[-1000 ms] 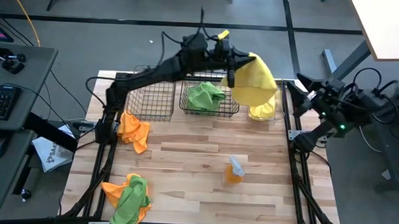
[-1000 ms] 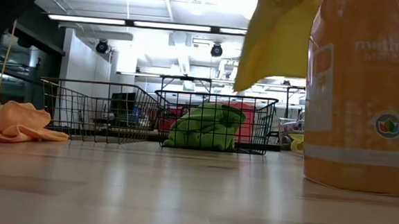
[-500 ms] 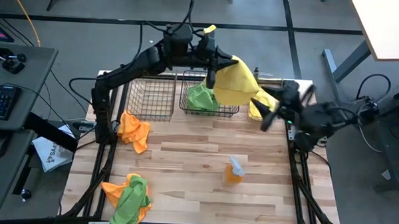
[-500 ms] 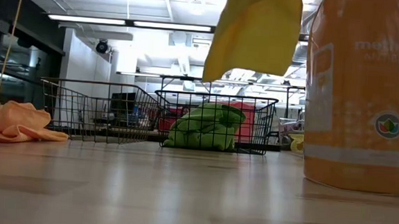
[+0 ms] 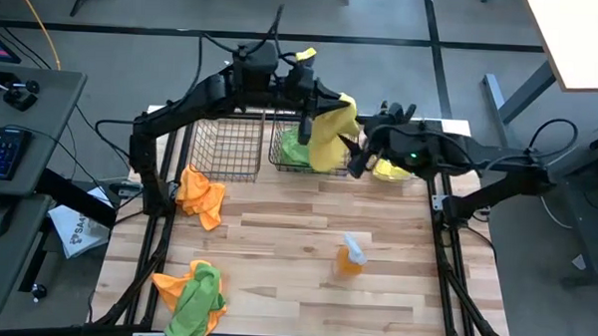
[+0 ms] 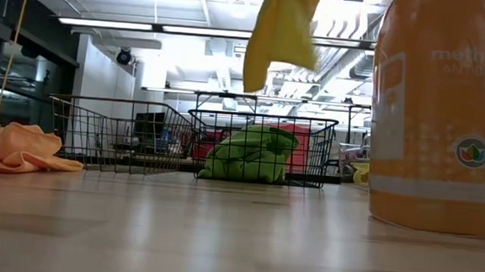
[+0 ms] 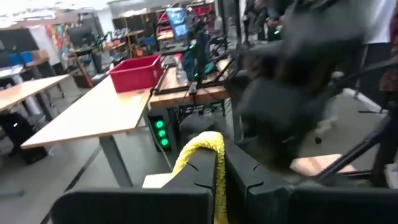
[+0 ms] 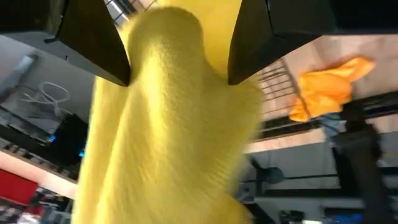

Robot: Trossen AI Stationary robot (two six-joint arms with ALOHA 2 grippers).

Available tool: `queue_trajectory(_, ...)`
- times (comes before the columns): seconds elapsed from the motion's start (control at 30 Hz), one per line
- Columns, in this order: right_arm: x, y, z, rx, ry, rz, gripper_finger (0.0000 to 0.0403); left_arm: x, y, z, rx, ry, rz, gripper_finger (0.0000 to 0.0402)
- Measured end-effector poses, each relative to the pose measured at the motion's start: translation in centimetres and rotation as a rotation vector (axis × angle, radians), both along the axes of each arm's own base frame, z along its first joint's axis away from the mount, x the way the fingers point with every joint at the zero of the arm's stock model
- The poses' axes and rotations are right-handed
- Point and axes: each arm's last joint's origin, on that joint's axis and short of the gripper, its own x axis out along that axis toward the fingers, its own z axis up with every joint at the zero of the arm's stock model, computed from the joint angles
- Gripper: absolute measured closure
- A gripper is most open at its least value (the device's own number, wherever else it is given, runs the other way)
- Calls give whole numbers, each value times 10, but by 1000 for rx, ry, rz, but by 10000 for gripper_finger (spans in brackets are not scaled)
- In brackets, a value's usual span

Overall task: Sort microfiber towel by color & place in baskets
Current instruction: Put the yellow microfiber towel into the transparent bin

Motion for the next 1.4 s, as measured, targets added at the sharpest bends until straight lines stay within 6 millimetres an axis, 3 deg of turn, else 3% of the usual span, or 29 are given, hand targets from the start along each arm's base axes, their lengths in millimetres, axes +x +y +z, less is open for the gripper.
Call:
queue_trajectory(0.2,6,-7,10,-41,-94,-3,135,-19,-15,12,8,14,-29,401)
queue_trajectory(0.43,19,2,14,72,-192,324,135,-25,-21,19,32,-15,-44,401)
queue_trajectory(0.7,37,12,10,98,-243,459,138,-21,-21,14,32,-5,-64,401)
queue_trajectory(0.8,41,14,9,92,-240,467,179,-21,-21,14,29,-8,-68,401)
queue_trajectory(0.9,40,14,9,93,-247,468,287,-20,-23,14,27,-7,-61,400)
queue_trajectory(0.97,37,14,11,89,-247,468,368,-20,-23,14,36,-1,-37,392)
queue_trajectory(1.0,35,14,12,86,-249,469,382,-20,-24,13,36,1,-26,385)
queue_trajectory(1.17,11,9,21,96,-223,430,398,-31,-27,6,44,139,-8,326)
queue_trajectory(1.4,-41,3,14,127,-4,248,401,-89,-31,-1,65,479,177,231)
